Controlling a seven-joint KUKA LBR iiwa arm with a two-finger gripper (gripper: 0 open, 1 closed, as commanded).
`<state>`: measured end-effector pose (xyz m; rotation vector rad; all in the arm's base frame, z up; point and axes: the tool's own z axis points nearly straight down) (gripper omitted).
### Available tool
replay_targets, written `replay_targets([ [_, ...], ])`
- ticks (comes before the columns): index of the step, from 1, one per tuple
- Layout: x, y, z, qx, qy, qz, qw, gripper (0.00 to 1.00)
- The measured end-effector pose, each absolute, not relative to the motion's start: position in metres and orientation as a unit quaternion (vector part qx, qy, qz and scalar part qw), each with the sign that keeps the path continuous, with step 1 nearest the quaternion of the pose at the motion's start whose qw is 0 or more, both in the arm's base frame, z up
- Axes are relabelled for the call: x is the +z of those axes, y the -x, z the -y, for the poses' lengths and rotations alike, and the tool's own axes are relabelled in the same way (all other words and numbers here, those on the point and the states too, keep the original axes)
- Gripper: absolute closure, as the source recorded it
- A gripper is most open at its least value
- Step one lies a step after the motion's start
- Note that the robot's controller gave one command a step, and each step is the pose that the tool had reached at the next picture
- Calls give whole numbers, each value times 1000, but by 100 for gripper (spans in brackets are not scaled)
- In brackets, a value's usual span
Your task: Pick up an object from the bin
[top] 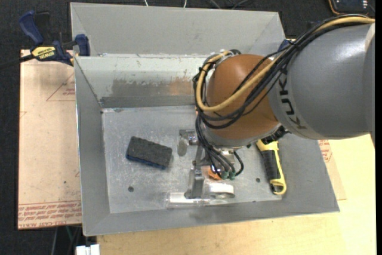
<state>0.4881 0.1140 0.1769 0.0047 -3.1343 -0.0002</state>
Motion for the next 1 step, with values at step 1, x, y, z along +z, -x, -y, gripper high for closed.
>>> replay_targets([
  [1, 180, -490, -113, 0, 1, 1000, 0, 0],
])
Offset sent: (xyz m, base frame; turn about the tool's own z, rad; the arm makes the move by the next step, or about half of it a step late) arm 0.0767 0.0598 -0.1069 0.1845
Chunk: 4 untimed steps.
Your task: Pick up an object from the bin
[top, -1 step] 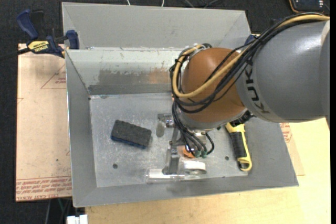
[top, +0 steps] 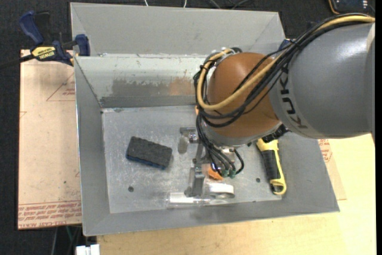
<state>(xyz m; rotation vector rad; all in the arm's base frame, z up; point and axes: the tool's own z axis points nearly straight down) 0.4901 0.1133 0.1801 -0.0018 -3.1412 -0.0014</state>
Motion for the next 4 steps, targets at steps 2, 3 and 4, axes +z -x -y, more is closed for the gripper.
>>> replay_targets([
  [2, 143, -563, -180, -2, 59, 998, -5, 0],
  [3, 99, -560, -159, 1, 150, 989, 4, 0],
  [4, 70, -560, -164, -3, 126, 992, -5, 0],
])
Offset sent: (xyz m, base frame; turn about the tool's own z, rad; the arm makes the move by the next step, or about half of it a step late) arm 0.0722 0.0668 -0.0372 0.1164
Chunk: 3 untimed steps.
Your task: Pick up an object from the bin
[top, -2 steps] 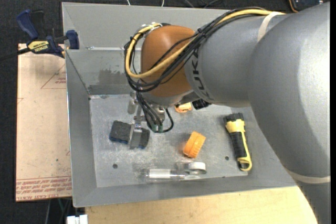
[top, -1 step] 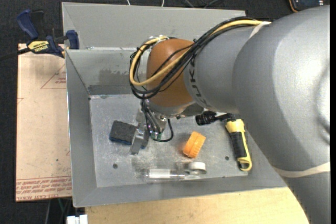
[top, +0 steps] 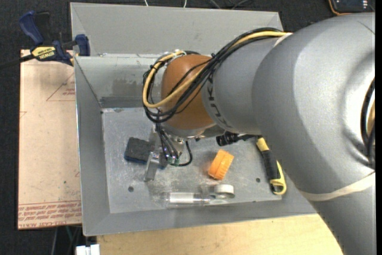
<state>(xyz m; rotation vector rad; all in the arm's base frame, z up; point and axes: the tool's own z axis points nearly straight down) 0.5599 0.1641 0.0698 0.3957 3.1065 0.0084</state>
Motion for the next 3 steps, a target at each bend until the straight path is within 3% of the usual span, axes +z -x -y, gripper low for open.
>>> replay_targets([
  [1, 71, -553, -159, 2, -225, -974, 1, 100],
  [3, 83, -551, -158, 1, -225, -974, -2, 100],
])
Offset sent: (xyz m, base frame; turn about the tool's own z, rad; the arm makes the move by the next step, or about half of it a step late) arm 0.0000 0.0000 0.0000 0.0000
